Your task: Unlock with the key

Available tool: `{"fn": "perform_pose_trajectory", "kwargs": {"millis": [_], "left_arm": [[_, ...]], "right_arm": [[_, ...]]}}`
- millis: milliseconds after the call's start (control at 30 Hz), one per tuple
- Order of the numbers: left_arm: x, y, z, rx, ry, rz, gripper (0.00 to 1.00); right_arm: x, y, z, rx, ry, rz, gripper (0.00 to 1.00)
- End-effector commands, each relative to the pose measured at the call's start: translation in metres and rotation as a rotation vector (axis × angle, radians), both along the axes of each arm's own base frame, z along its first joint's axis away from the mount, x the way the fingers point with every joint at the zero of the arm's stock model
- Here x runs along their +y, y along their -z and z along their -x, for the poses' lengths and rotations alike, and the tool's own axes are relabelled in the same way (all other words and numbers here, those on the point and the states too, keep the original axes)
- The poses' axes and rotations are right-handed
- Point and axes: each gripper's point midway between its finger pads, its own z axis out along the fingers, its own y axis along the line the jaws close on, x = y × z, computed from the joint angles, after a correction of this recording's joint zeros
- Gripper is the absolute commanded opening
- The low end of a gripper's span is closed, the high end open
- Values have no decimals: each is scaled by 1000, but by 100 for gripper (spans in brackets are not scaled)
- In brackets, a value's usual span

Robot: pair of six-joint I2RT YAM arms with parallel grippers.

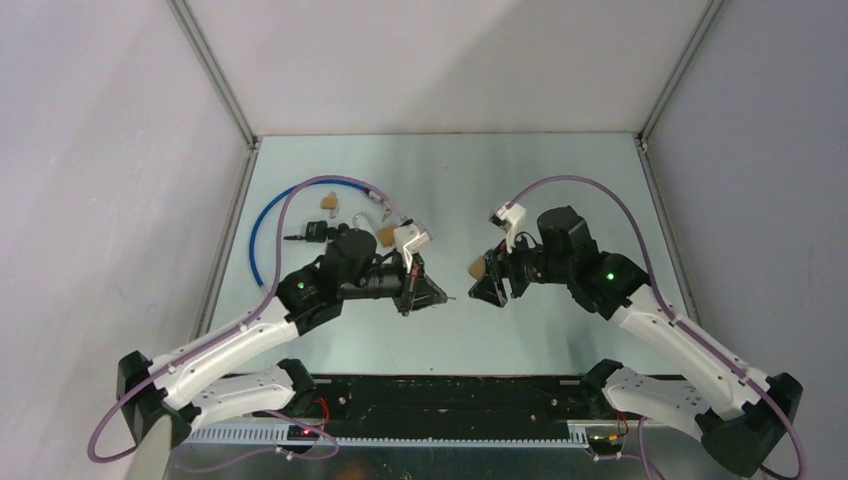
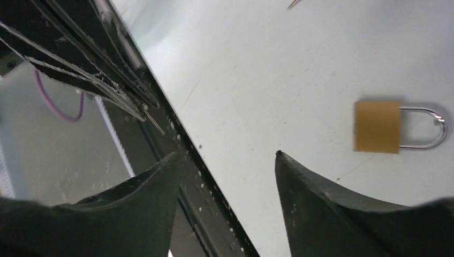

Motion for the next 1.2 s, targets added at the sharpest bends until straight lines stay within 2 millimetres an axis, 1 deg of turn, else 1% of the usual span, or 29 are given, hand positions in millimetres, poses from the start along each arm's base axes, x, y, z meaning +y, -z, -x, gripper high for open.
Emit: {"fn": "perform_pose_trajectory", "kwargs": {"millis": [0,33,100,133,167,200,300,333,367,433,533,567,600,633,667,700,733,767,800,833,867,900,933,1000,1033,1067,1100,1133,1167], "left_arm": [[6,-24,-30,-11,-222,142,0],[10,-19,-30,28,-257,166,0],[14,-24,-40,38,-339,240,0],[18,-21,-47,34,-387,258,0],[21,-24,-49,49,-419,282,0],[26,-21,-56,47,-472,291,0],[36,-25,-62,79,-555,354,0],[39,-21,-64,86,-581,365,0],[41,-26,-64,100,-591,399,0],[50,-24,-70,117,-663,438,0],[60,-18,-71,145,-716,476,0],[64,-17,-73,147,-740,486,0],[68,-14,-72,159,-753,500,0],[71,-12,-73,158,-775,510,0],[74,-10,-72,165,-785,521,0],[77,-8,-74,166,-804,529,0],[80,-5,-73,179,-815,536,0],[82,0,-74,183,-830,538,0],[84,-2,-74,188,-838,557,0],[85,3,-74,194,-843,557,0],[86,1,-75,196,-851,575,0],[88,6,-75,200,-860,574,0],[90,5,-76,205,-869,589,0],[91,9,-76,212,-876,601,0],[91,13,-75,221,-880,603,0],[91,13,-75,223,-880,611,0],[92,17,-75,230,-882,609,0],[92,17,-75,230,-880,614,0],[92,20,-74,232,-879,611,0]], "right_arm": [[-17,-35,-35,-114,263,-72,72],[-20,-35,-39,-99,305,-80,76],[-29,-35,-50,-82,401,-78,82],[-37,-32,-58,-79,460,-69,87],[-40,-30,-61,-33,520,-77,90],[-49,-28,-68,-17,591,-77,97],[-56,-26,-70,75,663,-123,99],[-58,-23,-73,84,672,-140,99],[-57,-20,-74,96,674,-155,99],[-55,-11,-76,123,670,-185,99],[-52,2,-84,167,688,-174,99],[-55,12,-90,193,738,-148,99],[-57,15,-93,226,776,-138,99],[-60,26,-100,244,823,-101,99],[-61,30,-101,276,859,-79,99],[-65,43,-108,289,910,-23,99],[-66,46,-109,313,943,5,99],[-68,61,-115,337,985,65,99],[-69,62,-115,369,1014,88,99],[-69,77,-118,392,1041,143,99],[-68,77,-121,411,1070,156,99],[-69,88,-123,424,1099,210,99],[-67,92,-125,443,1128,215,99],[-65,116,-129,492,1178,282,99],[-63,118,-131,506,1188,288,99],[-61,130,-134,526,1206,315,99],[-58,131,-136,535,1218,318,99],[-58,141,-138,544,1232,351,100],[-54,140,-143,545,1241,343,99]]}}
